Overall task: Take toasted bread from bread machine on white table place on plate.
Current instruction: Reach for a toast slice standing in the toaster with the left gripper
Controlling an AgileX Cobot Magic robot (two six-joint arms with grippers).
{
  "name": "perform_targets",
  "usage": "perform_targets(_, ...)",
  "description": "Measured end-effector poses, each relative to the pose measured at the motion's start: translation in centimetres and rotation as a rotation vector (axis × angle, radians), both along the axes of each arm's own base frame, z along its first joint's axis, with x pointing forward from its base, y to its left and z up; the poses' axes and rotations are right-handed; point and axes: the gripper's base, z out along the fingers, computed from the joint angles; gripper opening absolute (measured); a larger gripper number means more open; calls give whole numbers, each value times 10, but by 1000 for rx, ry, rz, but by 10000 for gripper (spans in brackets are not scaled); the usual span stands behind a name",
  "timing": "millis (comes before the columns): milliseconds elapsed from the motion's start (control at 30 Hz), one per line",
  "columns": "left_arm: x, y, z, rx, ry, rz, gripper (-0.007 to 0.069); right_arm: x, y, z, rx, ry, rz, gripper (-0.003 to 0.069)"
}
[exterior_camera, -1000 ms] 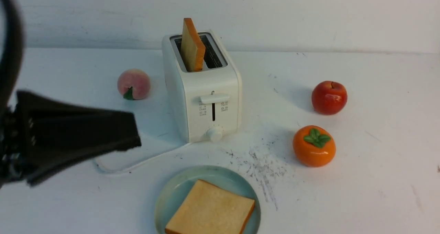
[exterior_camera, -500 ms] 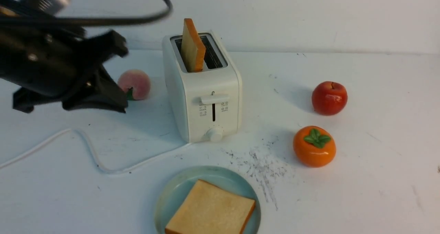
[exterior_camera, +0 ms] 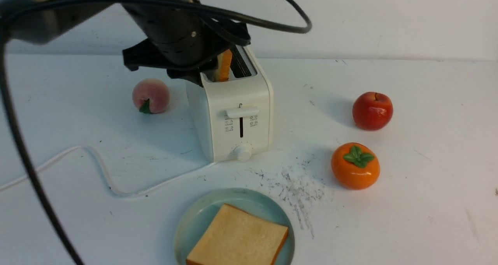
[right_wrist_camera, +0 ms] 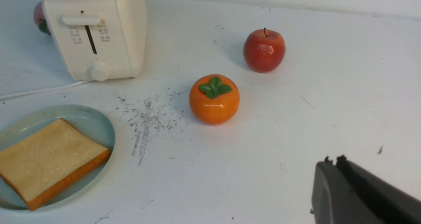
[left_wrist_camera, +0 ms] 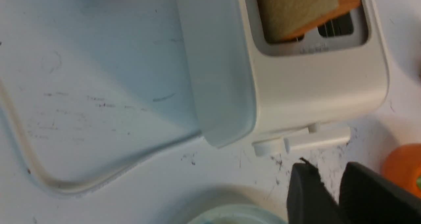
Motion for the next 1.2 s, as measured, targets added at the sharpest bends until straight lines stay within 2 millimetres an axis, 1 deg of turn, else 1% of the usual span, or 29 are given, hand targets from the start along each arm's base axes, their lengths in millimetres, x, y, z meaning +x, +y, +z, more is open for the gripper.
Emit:
perform_targets(67, 12, -5, 1, 8, -36, 5, 278, 0, 0, 0, 5, 1, 3, 14)
perform_targets(100, 13, -5, 3, 4, -46, 6, 286, 0, 0, 0, 5, 1, 3, 14)
perform_targets(133, 25, -9, 2, 24, -81, 10, 348, 0, 0, 0, 5, 1, 3, 15)
perform_targets(167, 25, -9, 4, 21, -87, 9, 353, 0, 0, 0, 5, 1, 3, 15)
perform_targets(200, 33, -12, 3, 27, -112, 9, 390, 0, 0, 0, 5, 1, 3, 15)
perform_targets(233, 38, -15, 3, 24, -130, 6, 409, 0, 0, 0, 5, 1, 3, 17)
perform_targets(267, 38, -15, 3, 23, -133, 5, 416, 0, 0, 0, 5, 1, 3, 17)
perform_targets(333, 48, -22, 0, 11, -167, -5, 437, 0, 0, 0, 5, 1, 3, 20)
perform_targets(533, 67, -29, -23, 107, -200, -64, 446, 0, -1, 0, -14, -3, -8, 22)
perform_targets(633, 73, -30, -30, 151, -223, -74, 445, 1, -2, 1, -19, -15, -12, 22)
perform_targets(867, 83, -37, -37, 146, -293, -105, 445, 1, -2, 2, -17, -25, -12, 27)
perform_targets(1000, 90, -36, -46, 210, -313, -115, 442, 1, -2, 2, -17, -27, -13, 33)
perform_targets(1200, 96, -36, -55, 277, -325, -125, 407, 1, -2, 2, -17, -27, -13, 33)
